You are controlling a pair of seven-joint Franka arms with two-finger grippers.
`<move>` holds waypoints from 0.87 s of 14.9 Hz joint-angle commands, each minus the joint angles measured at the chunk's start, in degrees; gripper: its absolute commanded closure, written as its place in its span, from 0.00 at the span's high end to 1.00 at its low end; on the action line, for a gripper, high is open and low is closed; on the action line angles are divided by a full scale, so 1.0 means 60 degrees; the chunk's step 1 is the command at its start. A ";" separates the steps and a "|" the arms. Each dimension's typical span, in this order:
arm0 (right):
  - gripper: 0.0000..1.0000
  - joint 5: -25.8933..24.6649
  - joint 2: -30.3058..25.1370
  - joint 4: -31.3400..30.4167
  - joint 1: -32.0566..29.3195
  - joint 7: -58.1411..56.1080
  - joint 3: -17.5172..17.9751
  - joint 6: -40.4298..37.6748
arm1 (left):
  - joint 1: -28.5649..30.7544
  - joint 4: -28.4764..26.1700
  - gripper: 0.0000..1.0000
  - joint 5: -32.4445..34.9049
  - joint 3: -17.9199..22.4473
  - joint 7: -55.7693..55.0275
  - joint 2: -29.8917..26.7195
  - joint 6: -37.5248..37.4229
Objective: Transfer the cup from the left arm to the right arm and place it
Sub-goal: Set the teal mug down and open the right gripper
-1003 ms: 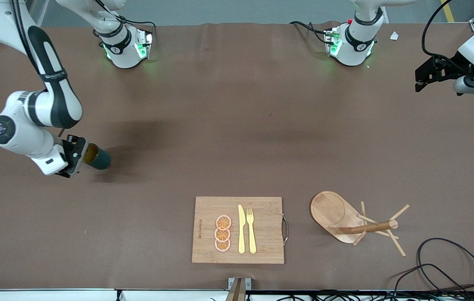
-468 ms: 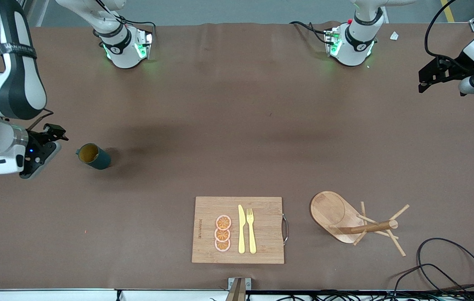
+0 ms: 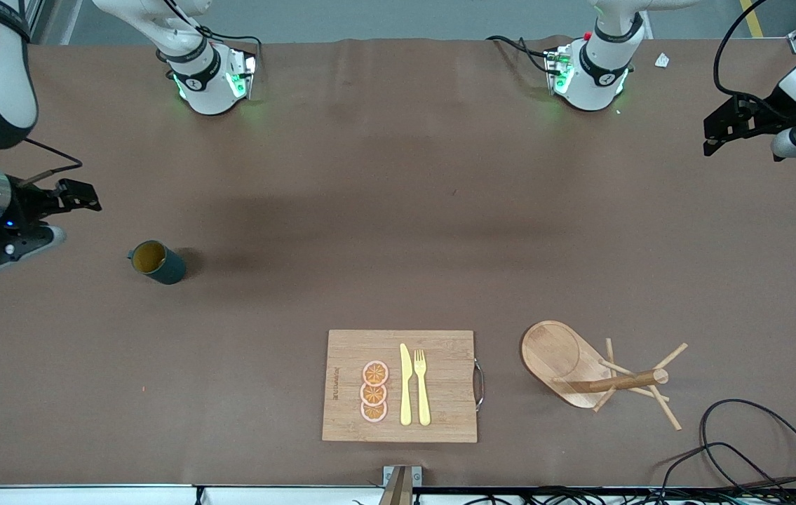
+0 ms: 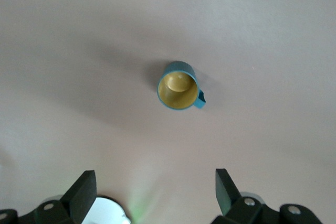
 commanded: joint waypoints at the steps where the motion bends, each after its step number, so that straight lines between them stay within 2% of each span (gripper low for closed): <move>1: 1.00 0.0195 -0.0041 0.0512 -0.0026 0.1282 0.0020 -0.0548 | 0.0021 0.0069 1.00 0.0111 -0.0026 -0.0033 -0.0027 0.0045; 4: 1.00 0.0180 0.0061 0.1507 -0.0099 0.1901 -0.0009 -0.1309 | 0.0021 0.0084 1.00 0.0111 -0.0026 -0.0019 -0.0070 0.0031; 8: 1.00 0.0005 0.0106 0.1642 -0.0011 0.3143 -0.0009 -0.1531 | 0.0035 0.0084 1.00 0.0126 -0.0012 0.0040 -0.0159 -0.0072; 13: 1.00 0.0210 0.0018 0.1627 -0.0070 0.3294 -0.0038 -0.1502 | 0.0021 0.0289 1.00 0.0140 -0.0026 0.0039 -0.0115 -0.0087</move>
